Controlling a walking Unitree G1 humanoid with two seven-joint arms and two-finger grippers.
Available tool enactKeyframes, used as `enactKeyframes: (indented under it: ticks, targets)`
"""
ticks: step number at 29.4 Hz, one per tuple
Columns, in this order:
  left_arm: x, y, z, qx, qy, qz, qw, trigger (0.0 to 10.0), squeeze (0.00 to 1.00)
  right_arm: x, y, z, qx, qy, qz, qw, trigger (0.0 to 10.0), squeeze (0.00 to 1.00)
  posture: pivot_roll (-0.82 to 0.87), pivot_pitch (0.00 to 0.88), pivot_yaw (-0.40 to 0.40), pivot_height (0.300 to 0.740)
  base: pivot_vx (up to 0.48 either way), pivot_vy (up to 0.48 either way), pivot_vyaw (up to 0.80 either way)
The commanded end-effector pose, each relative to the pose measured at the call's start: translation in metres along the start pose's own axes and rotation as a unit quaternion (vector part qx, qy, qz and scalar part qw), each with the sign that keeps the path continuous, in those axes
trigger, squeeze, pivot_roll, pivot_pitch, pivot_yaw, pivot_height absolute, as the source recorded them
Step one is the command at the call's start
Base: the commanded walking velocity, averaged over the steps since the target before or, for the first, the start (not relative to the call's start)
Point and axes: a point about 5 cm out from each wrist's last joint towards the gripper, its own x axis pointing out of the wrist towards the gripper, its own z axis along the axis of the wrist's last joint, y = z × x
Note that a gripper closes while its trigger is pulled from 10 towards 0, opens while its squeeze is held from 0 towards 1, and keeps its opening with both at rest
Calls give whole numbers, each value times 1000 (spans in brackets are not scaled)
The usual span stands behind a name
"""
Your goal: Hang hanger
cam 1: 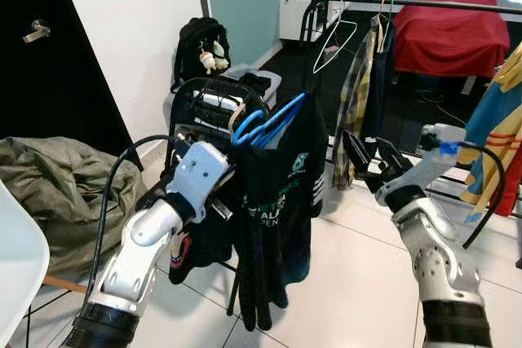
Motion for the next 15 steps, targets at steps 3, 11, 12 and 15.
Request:
enactKeyframes:
  ticks: [3, 11, 12, 15]
  targets:
    - [-3, 4, 5, 8, -9, 11, 1000, 10000, 0, 8, 6, -3, -6, 4, 16, 1000, 10000, 0, -38, 7, 19, 740, 0, 0, 0]
    - [-2, -1, 6, 7, -9, 10, 1000, 10000, 0, 21, 12, -12, -10, 35, 32, 999, 10000, 0, -34, 7, 9, 740, 0, 0, 0]
    - [-1, -2, 6, 6, -9, 8, 1000, 10000, 0, 23, 15, -16, -12, 44, 39, 998, 10000, 0, -34, 7, 9, 740, 0, 0, 0]
    - [-1, -5, 7, 4, -11, 6, 1000, 10000, 0, 29, 22, -22, -6, 53, 56, 997, 10000, 0, -36, 11, 11, 740, 0, 0, 0]
